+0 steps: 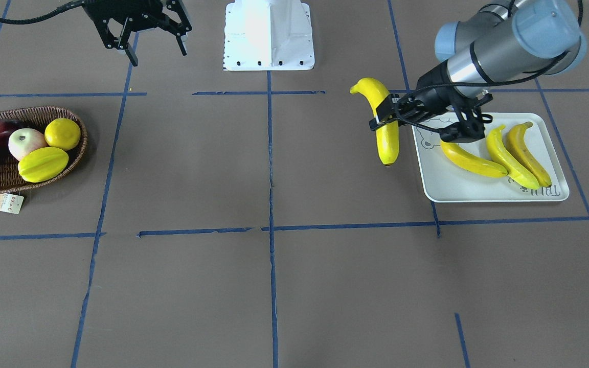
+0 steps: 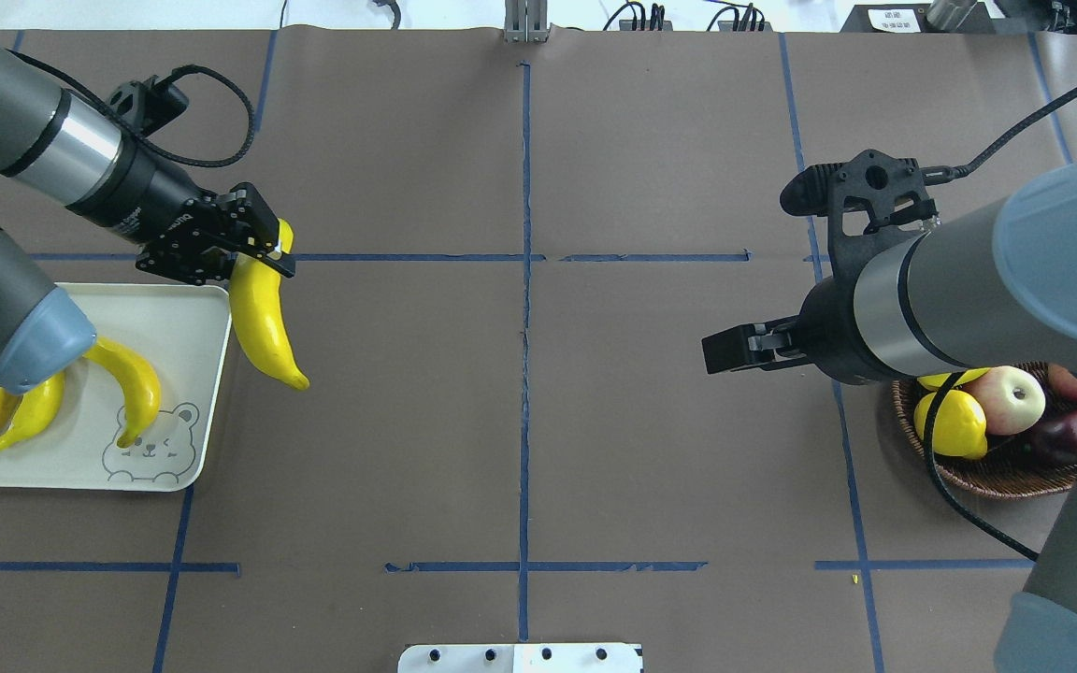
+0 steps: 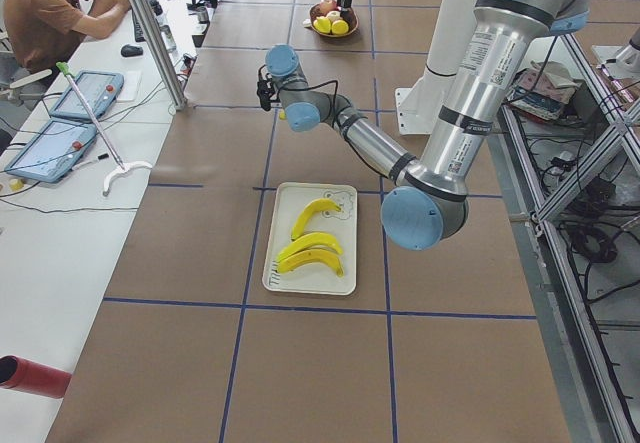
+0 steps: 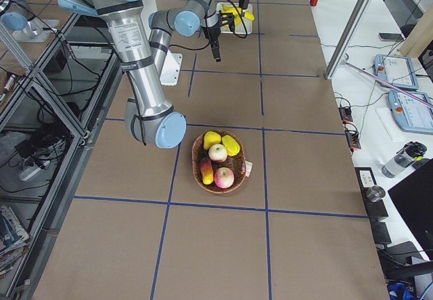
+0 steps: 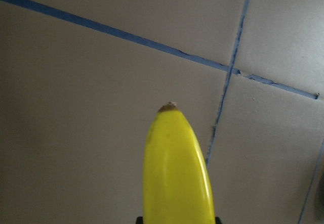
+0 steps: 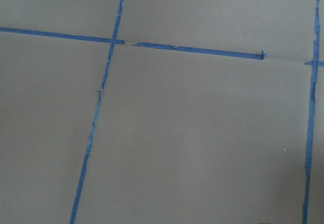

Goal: Transfer all bananas from basket to plate

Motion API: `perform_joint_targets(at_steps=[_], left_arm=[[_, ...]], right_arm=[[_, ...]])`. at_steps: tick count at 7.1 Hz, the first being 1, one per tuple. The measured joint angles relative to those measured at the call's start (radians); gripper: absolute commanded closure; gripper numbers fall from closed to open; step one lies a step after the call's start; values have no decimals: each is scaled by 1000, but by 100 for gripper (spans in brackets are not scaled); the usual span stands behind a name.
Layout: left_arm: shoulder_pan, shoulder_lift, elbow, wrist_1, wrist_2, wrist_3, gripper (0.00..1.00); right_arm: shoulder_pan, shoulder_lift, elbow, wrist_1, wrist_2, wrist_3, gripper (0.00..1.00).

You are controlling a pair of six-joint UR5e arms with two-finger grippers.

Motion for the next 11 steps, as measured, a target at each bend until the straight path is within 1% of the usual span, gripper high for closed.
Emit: perform_joint_targets(at_steps=[1, 2, 3, 5, 6, 7, 9, 11], left_arm=[[-21, 11, -19, 111, 16, 114, 100], [-31, 14, -47, 228, 57, 219, 100], [-34, 14, -89, 361, 119, 333, 100], [-30, 18, -183, 629, 298, 539, 100], [-24, 30, -196, 707, 371, 604, 100], [-3, 55, -187, 740, 425, 634, 100], [70, 71, -116, 752, 527, 646, 100], [100, 60, -34, 747, 589, 649, 100]], right_arm=[[10, -6, -4, 0, 0, -1, 0], [16, -10, -6, 0, -1, -1, 0], [21, -14, -8, 0, -2, 0, 0], [23, -20, -18, 0, -7, 0, 0], [23, -21, -26, 1, -8, 0, 0], [23, -22, -33, 3, -8, 0, 0], [24, -22, -38, 6, -8, 0, 0], [24, -22, -38, 7, -8, -1, 0]])
